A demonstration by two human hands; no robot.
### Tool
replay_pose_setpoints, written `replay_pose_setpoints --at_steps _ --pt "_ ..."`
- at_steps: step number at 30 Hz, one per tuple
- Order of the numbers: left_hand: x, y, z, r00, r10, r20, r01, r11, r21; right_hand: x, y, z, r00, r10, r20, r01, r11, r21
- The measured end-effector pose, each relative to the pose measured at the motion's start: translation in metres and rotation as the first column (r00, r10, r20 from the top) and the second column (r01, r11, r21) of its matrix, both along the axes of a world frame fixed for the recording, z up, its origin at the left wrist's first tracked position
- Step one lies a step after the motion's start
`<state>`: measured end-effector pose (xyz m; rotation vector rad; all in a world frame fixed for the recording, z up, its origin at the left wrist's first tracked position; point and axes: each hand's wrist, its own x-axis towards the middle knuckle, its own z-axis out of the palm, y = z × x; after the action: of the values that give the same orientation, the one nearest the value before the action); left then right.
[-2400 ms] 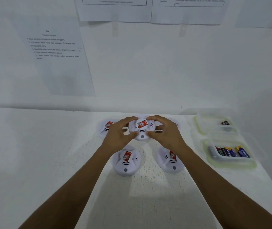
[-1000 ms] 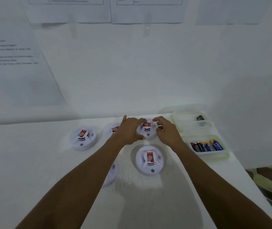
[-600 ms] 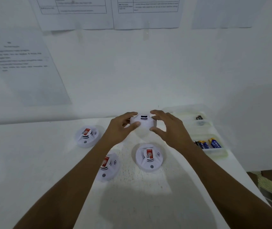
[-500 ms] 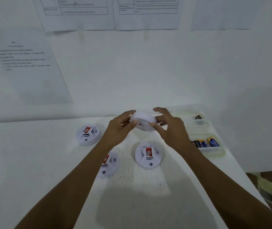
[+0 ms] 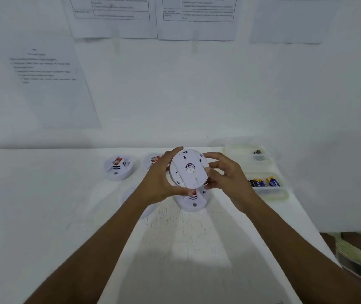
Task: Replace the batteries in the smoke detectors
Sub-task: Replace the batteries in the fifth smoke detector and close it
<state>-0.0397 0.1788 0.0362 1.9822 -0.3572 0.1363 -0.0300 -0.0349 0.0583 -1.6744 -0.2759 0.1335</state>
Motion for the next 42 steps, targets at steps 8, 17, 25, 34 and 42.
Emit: replay_pose_setpoints --at_steps 8,17,25,34,42 --pt "-0.015 -0.001 0.004 0.997 -0.078 -0.029 0.077 0.997 -0.011 -0.011 -0.004 0.004 0.999 0.037 0.008 -0.036 0.997 -0.062" --pt "-0.021 0.004 0.012 0.998 -0.037 0.042 0.035 0.998 0.043 -0.015 0.019 0.004 0.904 0.090 0.418 0.160 0.835 -0.526" --pt "-0.014 0.010 0.015 0.997 0.007 0.080 -0.017 0.992 0.122 -0.006 0.026 0.011 0.890 0.189 0.414 0.150 0.738 -0.658" --pt "0.000 0.006 0.015 0.995 -0.025 0.094 0.012 0.990 0.141 0.010 0.022 0.005 0.870 0.228 0.437 0.122 0.760 -0.639" --pt "0.019 0.003 0.014 0.996 -0.016 0.082 0.006 0.993 0.121 0.019 0.022 0.012 0.827 0.214 0.519 0.218 0.730 -0.648"
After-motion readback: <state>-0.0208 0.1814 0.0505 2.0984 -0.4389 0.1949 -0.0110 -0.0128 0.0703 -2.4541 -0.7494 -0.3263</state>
